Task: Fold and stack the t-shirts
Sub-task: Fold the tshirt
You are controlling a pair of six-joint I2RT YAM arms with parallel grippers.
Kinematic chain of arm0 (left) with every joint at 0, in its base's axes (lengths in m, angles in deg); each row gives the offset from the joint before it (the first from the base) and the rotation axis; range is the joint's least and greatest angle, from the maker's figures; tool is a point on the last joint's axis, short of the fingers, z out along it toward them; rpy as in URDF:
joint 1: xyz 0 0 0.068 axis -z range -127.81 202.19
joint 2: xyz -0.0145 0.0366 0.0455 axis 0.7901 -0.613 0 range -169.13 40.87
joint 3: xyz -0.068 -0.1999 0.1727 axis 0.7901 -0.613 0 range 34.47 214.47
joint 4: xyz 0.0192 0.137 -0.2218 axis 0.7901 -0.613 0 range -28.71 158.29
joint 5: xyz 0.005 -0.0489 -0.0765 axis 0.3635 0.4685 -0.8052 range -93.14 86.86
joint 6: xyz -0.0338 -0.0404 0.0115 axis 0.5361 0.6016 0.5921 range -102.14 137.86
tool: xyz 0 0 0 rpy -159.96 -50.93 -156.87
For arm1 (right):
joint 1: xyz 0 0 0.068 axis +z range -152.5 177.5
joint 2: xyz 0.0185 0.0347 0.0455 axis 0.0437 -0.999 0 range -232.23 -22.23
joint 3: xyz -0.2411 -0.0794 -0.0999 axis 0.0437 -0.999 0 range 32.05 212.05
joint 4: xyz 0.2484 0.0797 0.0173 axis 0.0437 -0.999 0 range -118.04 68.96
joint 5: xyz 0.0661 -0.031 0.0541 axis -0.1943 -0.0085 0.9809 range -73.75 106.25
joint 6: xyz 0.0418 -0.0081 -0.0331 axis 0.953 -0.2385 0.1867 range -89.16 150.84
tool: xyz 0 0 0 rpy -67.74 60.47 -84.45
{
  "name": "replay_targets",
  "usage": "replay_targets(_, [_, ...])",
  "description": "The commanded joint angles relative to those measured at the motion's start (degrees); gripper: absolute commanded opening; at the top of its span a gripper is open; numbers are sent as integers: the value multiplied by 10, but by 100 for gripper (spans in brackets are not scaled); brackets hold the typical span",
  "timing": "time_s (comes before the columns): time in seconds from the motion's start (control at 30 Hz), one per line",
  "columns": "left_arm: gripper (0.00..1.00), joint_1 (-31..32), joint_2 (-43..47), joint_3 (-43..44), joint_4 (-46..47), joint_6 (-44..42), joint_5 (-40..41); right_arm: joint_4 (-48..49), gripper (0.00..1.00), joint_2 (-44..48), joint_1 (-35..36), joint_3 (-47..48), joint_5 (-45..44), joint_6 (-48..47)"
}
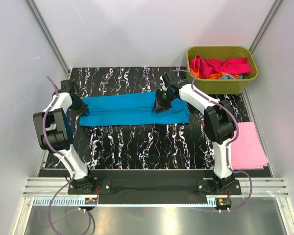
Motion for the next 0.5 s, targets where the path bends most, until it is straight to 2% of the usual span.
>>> replay_targets(0.0, [20, -2, -26, 28, 22, -8, -10, 10, 35, -12, 9, 28, 20, 6])
replay_targets(0.47, [20, -2, -154, 181, 17, -3, -16, -4, 34, -62, 9, 71, 10, -1])
